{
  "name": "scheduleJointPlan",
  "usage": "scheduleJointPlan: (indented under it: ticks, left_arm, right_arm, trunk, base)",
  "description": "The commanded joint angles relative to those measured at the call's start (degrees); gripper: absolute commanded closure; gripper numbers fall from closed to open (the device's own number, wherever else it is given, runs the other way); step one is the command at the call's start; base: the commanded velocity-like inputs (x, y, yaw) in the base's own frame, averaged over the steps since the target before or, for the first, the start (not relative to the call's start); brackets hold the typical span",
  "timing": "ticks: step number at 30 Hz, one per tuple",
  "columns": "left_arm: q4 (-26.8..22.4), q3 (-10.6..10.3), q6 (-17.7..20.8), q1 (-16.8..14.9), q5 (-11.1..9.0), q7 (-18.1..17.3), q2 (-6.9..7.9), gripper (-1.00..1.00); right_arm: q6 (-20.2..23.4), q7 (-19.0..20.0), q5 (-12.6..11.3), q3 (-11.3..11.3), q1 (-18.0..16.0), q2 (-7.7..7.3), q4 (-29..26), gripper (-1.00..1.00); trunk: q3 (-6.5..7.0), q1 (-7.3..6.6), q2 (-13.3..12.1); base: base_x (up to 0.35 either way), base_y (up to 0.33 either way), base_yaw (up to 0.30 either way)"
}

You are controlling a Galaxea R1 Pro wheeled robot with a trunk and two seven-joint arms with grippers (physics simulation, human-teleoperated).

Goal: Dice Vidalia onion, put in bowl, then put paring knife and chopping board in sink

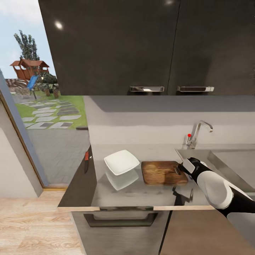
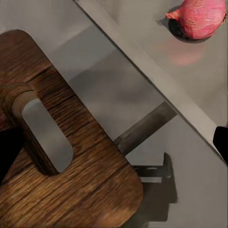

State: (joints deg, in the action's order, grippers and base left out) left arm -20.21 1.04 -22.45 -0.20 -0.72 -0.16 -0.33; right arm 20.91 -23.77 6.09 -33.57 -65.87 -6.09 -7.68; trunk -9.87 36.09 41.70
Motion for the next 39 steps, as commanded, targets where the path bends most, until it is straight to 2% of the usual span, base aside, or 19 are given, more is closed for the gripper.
scheduleJointPlan:
  ticks: [1, 3, 4, 7, 9, 14, 21, 30, 32, 39]
  left_arm:
    - [-0.01, 0.10, -0.17, 0.01, -0.07, -0.02, -0.02, -1.00]
    - [-0.01, 0.10, -0.17, 0.00, -0.07, -0.02, -0.02, -1.00]
    - [0.01, 0.10, -0.18, 0.00, -0.07, -0.02, -0.02, -1.00]
    - [0.00, 0.10, -0.18, -0.01, -0.07, -0.02, -0.02, -1.00]
    - [0.00, 0.10, -0.16, 0.01, -0.07, -0.02, -0.02, -1.00]
    - [-0.01, 0.10, -0.17, 0.02, -0.07, -0.02, -0.02, -1.00]
    - [0.01, 0.10, -0.14, 0.02, -0.07, -0.02, -0.02, -1.00]
    - [-0.01, 0.10, -0.19, 0.01, -0.07, -0.02, -0.02, -1.00]
    - [-0.01, 0.10, -0.18, 0.00, -0.07, -0.02, -0.02, -1.00]
    - [0.00, 0.10, -0.17, -0.01, -0.07, -0.02, -0.02, -1.00]
  right_arm:
    - [0.30, 2.67, 0.59, -0.36, -0.05, 0.02, -0.06, -1.00]
    - [0.15, 6.11, 0.64, -0.36, -0.05, -0.01, -0.06, -1.00]
    - [-0.01, 9.99, 0.78, -0.36, -0.05, -0.03, -0.06, -1.00]
    - [-0.19, 16.05, 1.03, -0.36, -0.05, -0.13, -0.05, -1.00]
    - [-0.23, 17.21, 1.08, -0.36, -0.05, -0.14, -0.05, -1.00]
    - [-0.56, 17.94, 1.19, -0.33, 0.02, -0.15, -0.05, -1.00]
    - [-4.56, 18.04, 1.29, -0.24, 0.06, -0.13, 0.01, -1.00]
    - [-6.35, 18.14, 1.30, -0.18, 0.17, -0.06, 0.03, -1.00]
    - [-8.07, 18.16, 1.30, -0.17, 0.33, -0.05, 0.05, -1.00]
    - [-19.99, 19.64, 1.33, -0.04, 0.70, -0.06, 3.45, -1.00]
  trunk:
    - [0.00, 0.02, 0.06]
    - [0.15, 0.02, 0.06]
    - [0.19, 0.02, 0.06]
    - [0.25, 0.02, 0.06]
    - [0.26, 0.02, 0.06]
    - [0.26, 0.02, 0.06]
    - [0.26, 0.02, 0.06]
    - [0.26, 0.02, 0.06]
    - [0.26, 0.02, 0.06]
    - [0.26, 0.02, 0.06]
  base:
    - [-0.088, 0.000, 0.000]
    - [-0.193, 0.000, 0.000]
    - [-0.277, 0.000, 0.000]
    - [-0.317, 0.000, 0.000]
    - [-0.339, 0.000, 0.000]
    - [-0.344, 0.000, 0.000]
    - [-0.346, 0.000, 0.000]
    - [-0.346, 0.000, 0.000]
    - [-0.346, 0.000, 0.000]
    - [-0.344, 0.000, 0.000]
